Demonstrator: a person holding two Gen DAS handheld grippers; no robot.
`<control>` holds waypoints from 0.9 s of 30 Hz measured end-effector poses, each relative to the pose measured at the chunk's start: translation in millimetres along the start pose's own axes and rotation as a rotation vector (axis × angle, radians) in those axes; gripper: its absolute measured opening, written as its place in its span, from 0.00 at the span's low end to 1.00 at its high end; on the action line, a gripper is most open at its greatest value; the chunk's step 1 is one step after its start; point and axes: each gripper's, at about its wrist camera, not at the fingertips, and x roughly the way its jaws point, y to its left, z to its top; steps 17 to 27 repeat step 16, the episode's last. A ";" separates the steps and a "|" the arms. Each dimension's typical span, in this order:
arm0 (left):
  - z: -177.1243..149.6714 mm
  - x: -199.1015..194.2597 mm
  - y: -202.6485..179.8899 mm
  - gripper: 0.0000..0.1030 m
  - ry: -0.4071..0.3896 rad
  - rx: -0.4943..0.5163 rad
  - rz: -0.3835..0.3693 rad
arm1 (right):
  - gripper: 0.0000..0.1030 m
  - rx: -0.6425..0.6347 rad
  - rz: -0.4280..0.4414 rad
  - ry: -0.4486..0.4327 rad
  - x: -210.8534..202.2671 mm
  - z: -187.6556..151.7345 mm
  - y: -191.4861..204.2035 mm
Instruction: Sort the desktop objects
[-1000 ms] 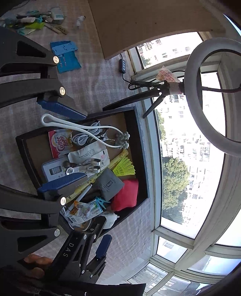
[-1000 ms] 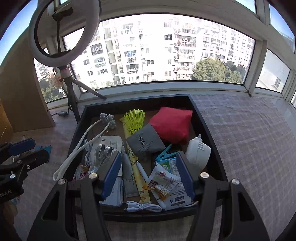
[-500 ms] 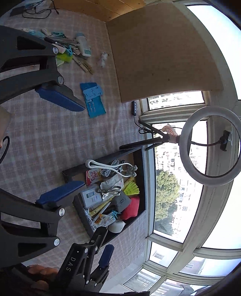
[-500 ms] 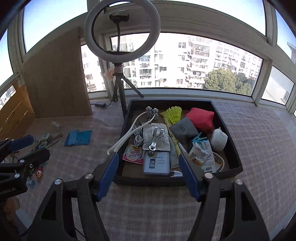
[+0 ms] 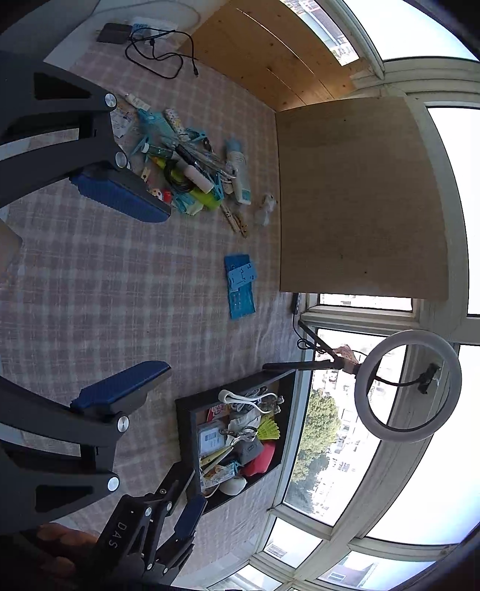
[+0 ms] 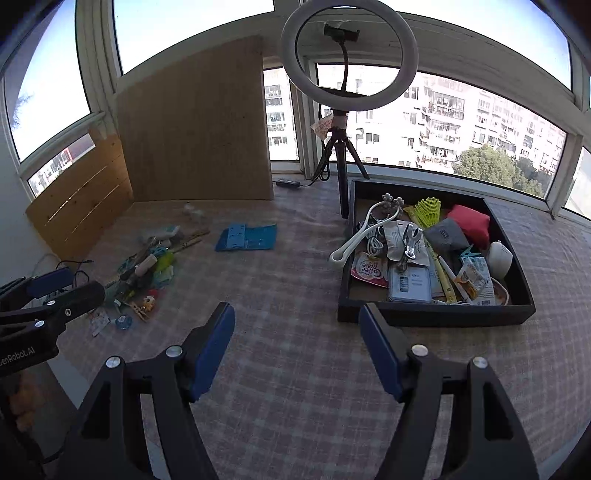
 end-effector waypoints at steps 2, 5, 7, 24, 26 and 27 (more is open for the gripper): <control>-6.9 -6.6 3.5 0.73 -0.001 -0.010 0.005 | 0.67 -0.011 0.004 0.000 -3.0 -4.8 6.1; -16.0 -14.3 6.0 0.73 -0.003 -0.022 0.012 | 0.67 -0.020 0.008 -0.005 -8.4 -10.4 11.6; -20.7 -17.0 7.7 0.73 0.002 -0.029 0.010 | 0.67 -0.022 0.007 -0.009 -11.6 -13.0 13.4; -23.1 -25.0 7.9 0.73 -0.013 -0.024 0.014 | 0.67 -0.008 -0.003 -0.015 -17.9 -18.1 10.4; -23.1 -25.0 7.9 0.73 -0.013 -0.024 0.014 | 0.67 -0.008 -0.003 -0.015 -17.9 -18.1 10.4; -23.1 -25.0 7.9 0.73 -0.013 -0.024 0.014 | 0.67 -0.008 -0.003 -0.015 -17.9 -18.1 10.4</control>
